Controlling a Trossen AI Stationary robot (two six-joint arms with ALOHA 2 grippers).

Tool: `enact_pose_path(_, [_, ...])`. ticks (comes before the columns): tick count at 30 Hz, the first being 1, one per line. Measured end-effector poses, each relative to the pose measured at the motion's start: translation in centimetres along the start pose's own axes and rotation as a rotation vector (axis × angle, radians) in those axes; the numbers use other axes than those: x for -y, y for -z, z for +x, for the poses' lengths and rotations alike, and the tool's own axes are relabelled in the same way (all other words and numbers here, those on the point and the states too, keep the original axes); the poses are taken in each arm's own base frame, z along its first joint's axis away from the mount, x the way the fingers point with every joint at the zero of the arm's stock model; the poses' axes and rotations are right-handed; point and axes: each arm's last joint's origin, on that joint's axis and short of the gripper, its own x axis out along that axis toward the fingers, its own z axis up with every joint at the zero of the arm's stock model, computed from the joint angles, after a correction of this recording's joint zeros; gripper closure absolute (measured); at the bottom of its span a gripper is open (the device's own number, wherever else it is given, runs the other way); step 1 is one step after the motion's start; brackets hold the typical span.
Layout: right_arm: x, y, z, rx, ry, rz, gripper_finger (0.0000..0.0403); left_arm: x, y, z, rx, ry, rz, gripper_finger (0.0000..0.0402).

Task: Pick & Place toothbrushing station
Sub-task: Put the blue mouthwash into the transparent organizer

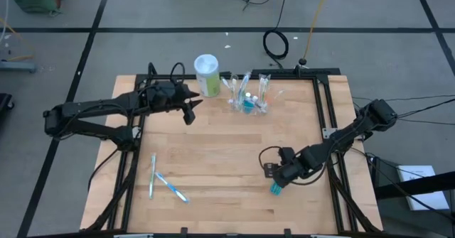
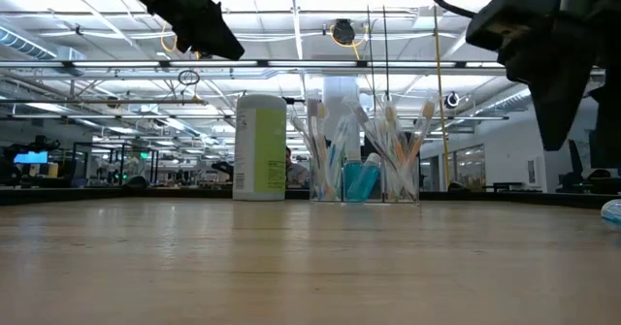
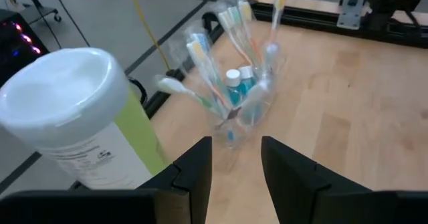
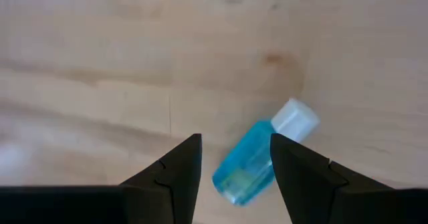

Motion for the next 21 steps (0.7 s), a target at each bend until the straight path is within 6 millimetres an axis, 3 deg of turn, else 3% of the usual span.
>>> enact_pose_path(9, [0.4,-0.1,0.2,0.014,0.024,0.195,0.0234,0.4,0.0,-0.1,0.001,0.017,0.089,0.0270])
enact_pose_path(15, [2.3,-0.6,1.8,-0.038,0.127,0.273,0.0234,0.5,0.3,-0.1,-0.023,0.020,0.096,0.0270])
enact_pose_path(21, [2.9,-1.2,3.4,-0.079,0.056,0.285,0.0234,0.5,0.6,-0.1,-0.059,0.020,0.113,0.0270])
